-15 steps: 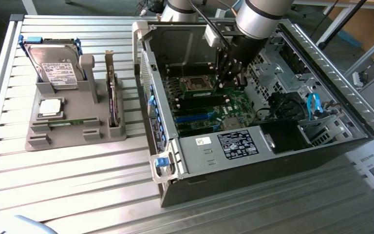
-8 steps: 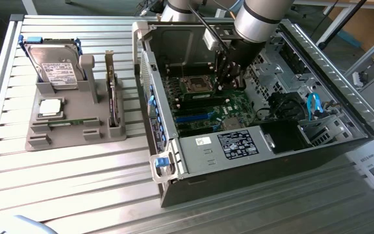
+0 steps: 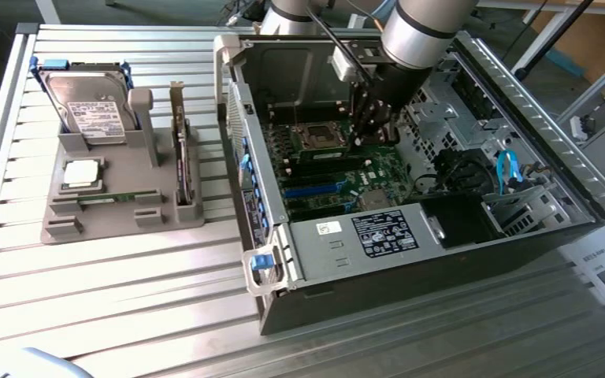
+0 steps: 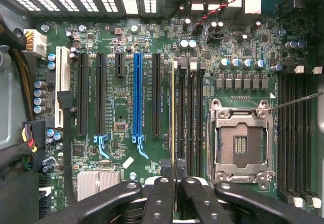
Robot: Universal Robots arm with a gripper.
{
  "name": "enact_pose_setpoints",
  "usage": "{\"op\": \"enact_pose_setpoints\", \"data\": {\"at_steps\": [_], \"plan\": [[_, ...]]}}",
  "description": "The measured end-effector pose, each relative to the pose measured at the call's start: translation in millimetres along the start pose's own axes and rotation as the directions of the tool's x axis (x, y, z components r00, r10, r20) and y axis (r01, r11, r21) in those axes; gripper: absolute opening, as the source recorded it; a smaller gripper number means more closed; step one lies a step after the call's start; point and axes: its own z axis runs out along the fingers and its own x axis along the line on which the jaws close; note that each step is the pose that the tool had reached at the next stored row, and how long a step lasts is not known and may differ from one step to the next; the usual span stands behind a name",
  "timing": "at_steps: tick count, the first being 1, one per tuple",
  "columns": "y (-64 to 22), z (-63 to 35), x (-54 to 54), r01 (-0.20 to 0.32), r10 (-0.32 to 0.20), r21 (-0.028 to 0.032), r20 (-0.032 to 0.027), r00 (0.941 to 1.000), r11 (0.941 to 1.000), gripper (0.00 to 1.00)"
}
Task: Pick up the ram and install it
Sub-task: 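Insert the ram into the slot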
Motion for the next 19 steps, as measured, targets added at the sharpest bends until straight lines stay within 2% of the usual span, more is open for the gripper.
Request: {"op": "enact_pose_setpoints", "data": {"at_steps": [19], "plan": [[-0.8, 7.6, 0.2, 0.0, 0.0, 0.0009, 0.0, 1.0, 1.0, 0.12]]}}
